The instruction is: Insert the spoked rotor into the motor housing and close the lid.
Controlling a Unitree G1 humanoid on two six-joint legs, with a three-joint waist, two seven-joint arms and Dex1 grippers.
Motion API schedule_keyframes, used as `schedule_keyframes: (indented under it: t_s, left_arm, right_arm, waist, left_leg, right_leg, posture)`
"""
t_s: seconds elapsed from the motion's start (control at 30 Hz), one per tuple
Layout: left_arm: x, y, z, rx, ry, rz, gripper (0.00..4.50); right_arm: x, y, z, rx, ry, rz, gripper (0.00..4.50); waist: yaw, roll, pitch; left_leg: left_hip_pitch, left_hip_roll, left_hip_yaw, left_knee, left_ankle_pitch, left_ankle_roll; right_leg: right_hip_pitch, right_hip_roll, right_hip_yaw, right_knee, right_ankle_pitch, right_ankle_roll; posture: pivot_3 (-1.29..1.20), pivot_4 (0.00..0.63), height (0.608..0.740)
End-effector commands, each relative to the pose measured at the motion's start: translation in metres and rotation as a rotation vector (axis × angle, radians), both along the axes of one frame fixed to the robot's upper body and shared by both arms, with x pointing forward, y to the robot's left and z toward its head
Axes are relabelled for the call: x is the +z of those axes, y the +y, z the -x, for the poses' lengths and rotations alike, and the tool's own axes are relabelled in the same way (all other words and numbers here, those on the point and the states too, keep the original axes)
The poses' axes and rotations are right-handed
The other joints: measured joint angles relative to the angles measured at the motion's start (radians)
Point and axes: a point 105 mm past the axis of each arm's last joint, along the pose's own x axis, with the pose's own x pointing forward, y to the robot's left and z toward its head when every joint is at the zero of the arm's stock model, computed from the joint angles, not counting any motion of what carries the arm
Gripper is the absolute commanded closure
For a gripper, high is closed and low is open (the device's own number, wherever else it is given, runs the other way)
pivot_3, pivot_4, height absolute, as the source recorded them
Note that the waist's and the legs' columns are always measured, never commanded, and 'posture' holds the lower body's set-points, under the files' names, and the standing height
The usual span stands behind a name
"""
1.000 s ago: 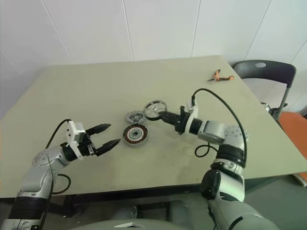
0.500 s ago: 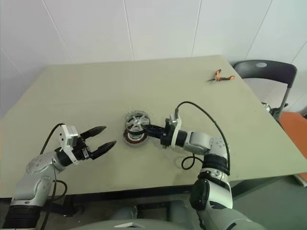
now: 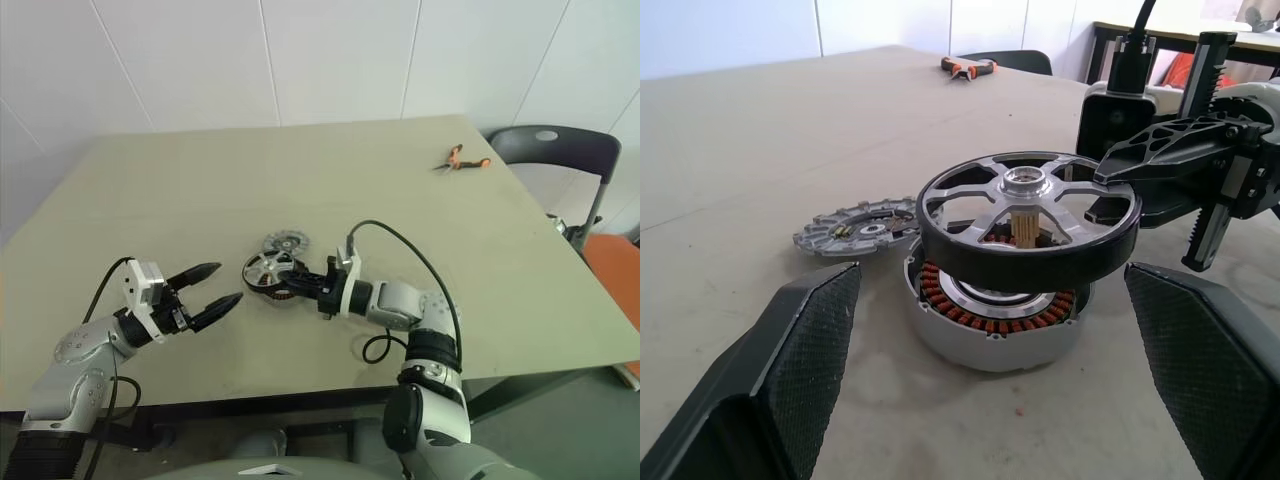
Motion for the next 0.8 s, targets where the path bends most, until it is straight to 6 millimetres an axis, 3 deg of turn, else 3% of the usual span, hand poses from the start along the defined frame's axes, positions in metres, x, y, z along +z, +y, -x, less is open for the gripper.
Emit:
schedule_keyframes:
  t_s: [0.03,0.8]
  left_arm:
    - [0.012,-0.003,0.001,-0.011,-0.04,-0.002,0.0]
    - [0.017,-0.008,0.003,-0.012,-0.034,0.002,0.0]
  right_arm:
    - [0.01,-0.001,-0.004,-0.014,-0.05,-0.019,4.1]
    - [0.0,-0.002,-0.008,-0.032,-0.061,0.019,4.1]
  waist:
    - [0.0,0.0,0.0]
    - [0.0,0.0,0.0]
  left_leg:
    - [0.0,0.0,0.0,0.0,0.0,0.0]
    - [0.0,0.0,0.0,0.0,0.0,0.0]
  right_leg:
    - [0.0,0.0,0.0,0.0,0.0,0.0]
    - [0.0,0.0,0.0,0.0,0.0,0.0]
  posture:
    - [0.0,0.0,0.74]
    - [0.0,0.0,0.74]
